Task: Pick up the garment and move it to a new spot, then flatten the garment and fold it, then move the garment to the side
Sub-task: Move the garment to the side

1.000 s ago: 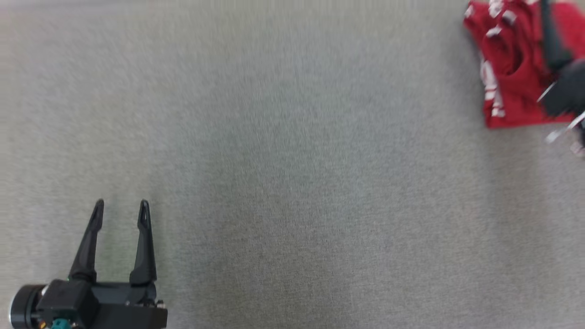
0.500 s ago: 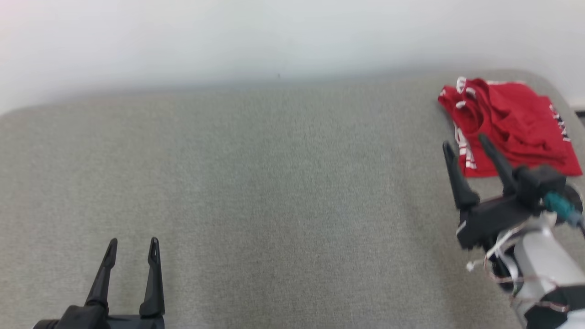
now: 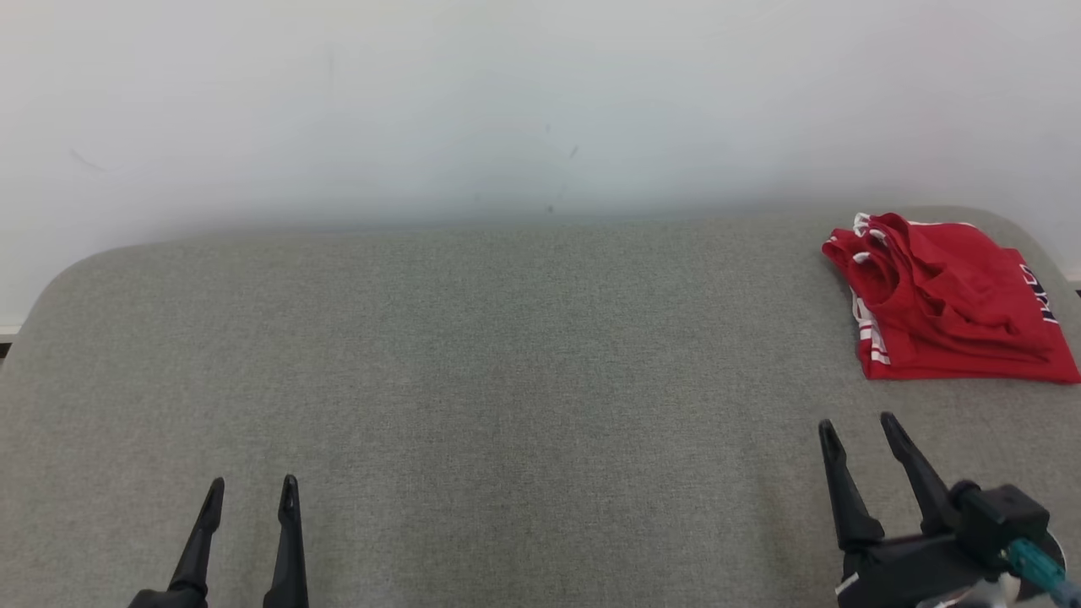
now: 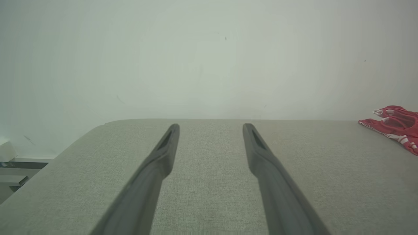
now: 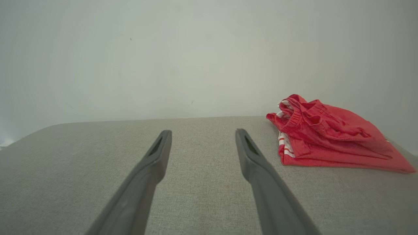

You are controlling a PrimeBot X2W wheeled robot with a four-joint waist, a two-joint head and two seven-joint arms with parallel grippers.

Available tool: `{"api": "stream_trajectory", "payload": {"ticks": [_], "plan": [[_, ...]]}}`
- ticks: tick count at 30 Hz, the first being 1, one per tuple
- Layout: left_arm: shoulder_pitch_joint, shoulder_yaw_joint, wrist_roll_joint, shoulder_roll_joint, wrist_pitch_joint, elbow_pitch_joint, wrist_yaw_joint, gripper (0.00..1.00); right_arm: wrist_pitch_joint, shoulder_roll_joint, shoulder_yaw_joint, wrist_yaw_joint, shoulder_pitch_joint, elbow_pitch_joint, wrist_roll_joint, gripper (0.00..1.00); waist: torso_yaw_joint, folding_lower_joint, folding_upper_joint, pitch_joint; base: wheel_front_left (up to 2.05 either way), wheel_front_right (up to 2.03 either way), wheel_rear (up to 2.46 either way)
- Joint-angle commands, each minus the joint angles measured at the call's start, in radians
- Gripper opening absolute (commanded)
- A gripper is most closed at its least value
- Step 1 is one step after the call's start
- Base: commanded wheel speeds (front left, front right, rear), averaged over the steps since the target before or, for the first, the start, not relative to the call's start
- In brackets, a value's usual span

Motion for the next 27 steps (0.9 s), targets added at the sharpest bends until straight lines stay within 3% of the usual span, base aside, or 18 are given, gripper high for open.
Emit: {"api": "stream_trajectory", "payload": {"ticks": [1, 7, 15, 27], "plan": [[0.011, 0.002, 0.0, -0.004, -0.003, 0.007, 0.003, 1.0, 0.007, 0.014, -0.019, -0.003, 0.031, -0.019, -0.012, 1.0, 0.004, 0.0002, 0.0002, -0.003, 0.0, 0.0, 0.0], [0.017, 0.016, -0.006, -0.009, -0.003, 0.037, 0.012, 1.0, 0.035, 0.082, -0.11, -0.003, 0.144, -0.117, -0.06, 1.0, 0.017, 0.0002, 0.0002, -0.012, 0.0, 0.0, 0.0], [0.021, 0.022, -0.007, -0.01, -0.003, 0.096, 0.009, 1.0, 0.069, 0.131, -0.148, -0.003, 0.209, -0.187, -0.088, 1.0, 0.023, 0.0002, 0.0002, -0.019, 0.0, 0.0, 0.0], [0.004, 0.032, 0.0, -0.01, -0.003, 0.134, 0.011, 1.0, 0.08, 0.146, -0.148, -0.003, 0.22, -0.199, -0.09, 1.0, 0.034, 0.0002, 0.0002, -0.017, 0.0, 0.0, 0.0]]}}
